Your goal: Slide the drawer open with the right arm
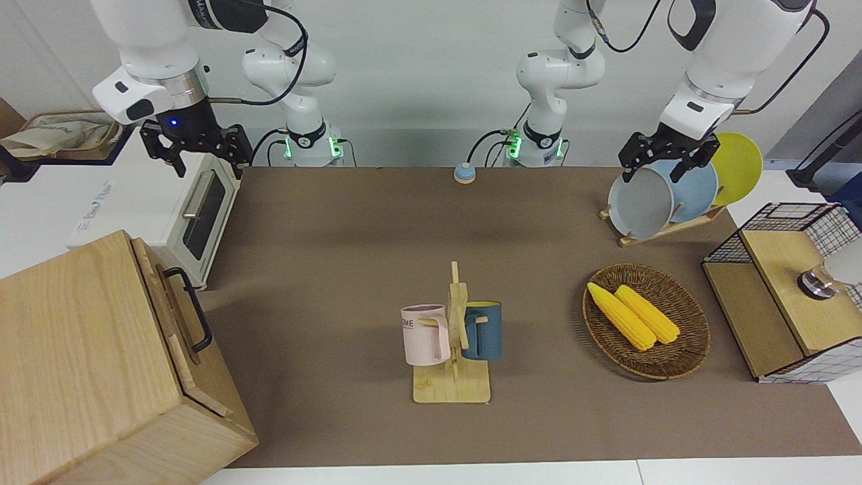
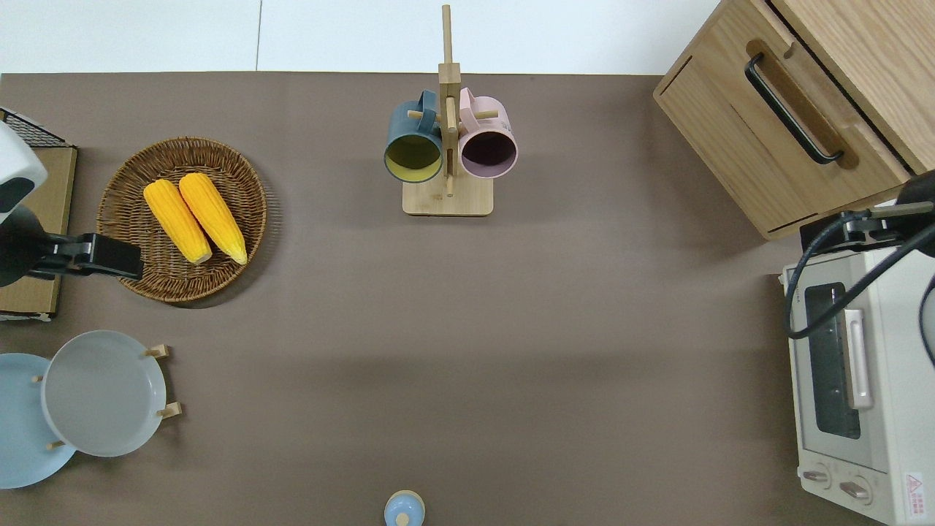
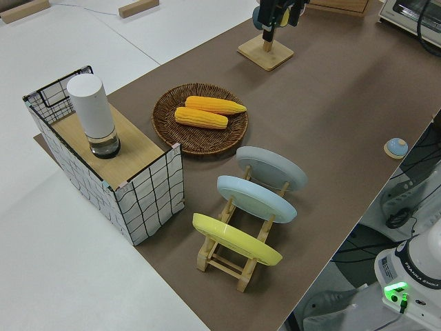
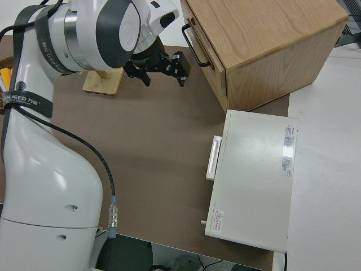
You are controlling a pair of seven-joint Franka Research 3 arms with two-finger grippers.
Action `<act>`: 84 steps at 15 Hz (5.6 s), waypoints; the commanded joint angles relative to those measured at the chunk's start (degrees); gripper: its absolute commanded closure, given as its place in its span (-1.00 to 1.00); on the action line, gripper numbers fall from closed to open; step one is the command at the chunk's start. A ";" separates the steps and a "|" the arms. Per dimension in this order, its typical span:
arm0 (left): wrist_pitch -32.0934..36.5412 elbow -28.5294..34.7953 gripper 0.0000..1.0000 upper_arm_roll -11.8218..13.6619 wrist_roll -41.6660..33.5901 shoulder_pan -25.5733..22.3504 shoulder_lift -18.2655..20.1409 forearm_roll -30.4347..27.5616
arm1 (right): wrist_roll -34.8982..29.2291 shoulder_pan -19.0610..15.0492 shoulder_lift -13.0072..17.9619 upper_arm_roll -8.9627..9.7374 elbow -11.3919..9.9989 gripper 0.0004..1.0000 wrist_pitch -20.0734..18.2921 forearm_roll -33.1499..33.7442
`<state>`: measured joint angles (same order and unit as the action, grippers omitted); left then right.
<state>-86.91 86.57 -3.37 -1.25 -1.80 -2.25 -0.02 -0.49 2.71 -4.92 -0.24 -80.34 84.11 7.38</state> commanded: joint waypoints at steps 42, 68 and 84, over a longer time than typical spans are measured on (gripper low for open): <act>1.13 -1.40 -0.99 -0.40 -0.51 -0.31 -0.65 0.98 | -19.10 24.89 -17.31 0.68 -9.66 -0.97 1.67 70.12; 1.13 -1.49 -0.99 -0.40 -0.51 -0.31 -0.65 0.98 | -30.26 13.29 -22.50 -0.02 -15.11 -0.96 21.62 94.04; 1.13 -1.49 -0.99 -0.40 -0.51 -0.31 -0.65 0.98 | -30.27 13.72 -22.50 0.06 -15.29 1.00 21.54 93.79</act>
<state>-86.91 86.57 -3.37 -1.25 -1.80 -2.25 -0.02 -31.59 16.05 -27.46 -0.58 -95.14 105.62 100.21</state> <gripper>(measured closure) 0.004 0.819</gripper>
